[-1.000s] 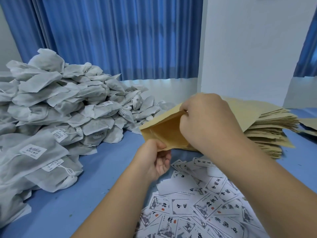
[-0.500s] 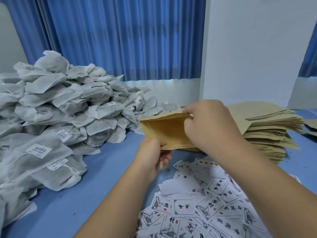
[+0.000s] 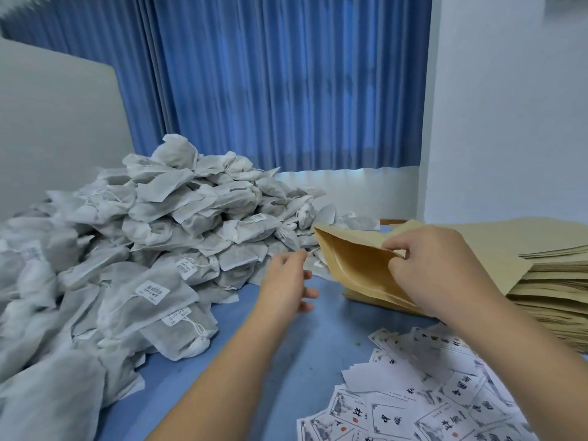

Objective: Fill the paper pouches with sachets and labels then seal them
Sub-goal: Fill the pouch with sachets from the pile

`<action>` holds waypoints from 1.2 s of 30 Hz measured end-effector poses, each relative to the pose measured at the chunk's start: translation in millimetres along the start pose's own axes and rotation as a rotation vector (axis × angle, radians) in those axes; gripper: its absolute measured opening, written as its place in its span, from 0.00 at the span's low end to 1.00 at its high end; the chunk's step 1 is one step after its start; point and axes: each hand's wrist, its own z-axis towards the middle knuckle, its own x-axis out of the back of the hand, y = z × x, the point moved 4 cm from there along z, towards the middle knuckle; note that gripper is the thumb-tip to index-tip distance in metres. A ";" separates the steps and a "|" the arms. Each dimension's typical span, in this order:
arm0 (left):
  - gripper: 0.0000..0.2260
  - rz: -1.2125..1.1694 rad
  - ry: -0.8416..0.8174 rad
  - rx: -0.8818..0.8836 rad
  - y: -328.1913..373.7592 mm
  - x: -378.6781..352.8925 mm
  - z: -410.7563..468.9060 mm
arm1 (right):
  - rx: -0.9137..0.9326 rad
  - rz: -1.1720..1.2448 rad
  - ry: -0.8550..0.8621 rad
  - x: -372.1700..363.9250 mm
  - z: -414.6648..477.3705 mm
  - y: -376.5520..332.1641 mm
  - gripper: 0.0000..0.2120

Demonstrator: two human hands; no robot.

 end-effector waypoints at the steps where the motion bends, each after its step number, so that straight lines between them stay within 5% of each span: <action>1: 0.08 0.166 0.060 -0.088 4.7 8.9 7.3 | -0.011 0.007 -0.011 -1.0 0.8 0.8 0.15; 5: 0.10 0.984 0.184 -0.463 37.4 46.9 43.7 | -0.044 0.022 -0.028 -6.1 5.2 4.6 0.14; 10: 0.15 1.605 0.244 -0.540 84.7 83.3 93.6 | -0.062 0.048 -0.056 -15.2 24.5 2.4 0.17; 17: 0.17 1.809 0.442 -0.703 122.4 89.7 145.2 | -0.080 -0.015 -0.063 -25.2 34.7 2.2 0.12; 25: 0.17 1.736 0.302 -0.428 122.0 73.2 194.2 | -0.055 0.051 -0.034 -24.6 38.7 8.3 0.17; 36: 0.15 1.947 0.245 -0.454 116.8 78.7 187.4 | -0.037 0.044 -0.028 -26.5 39.5 10.3 0.17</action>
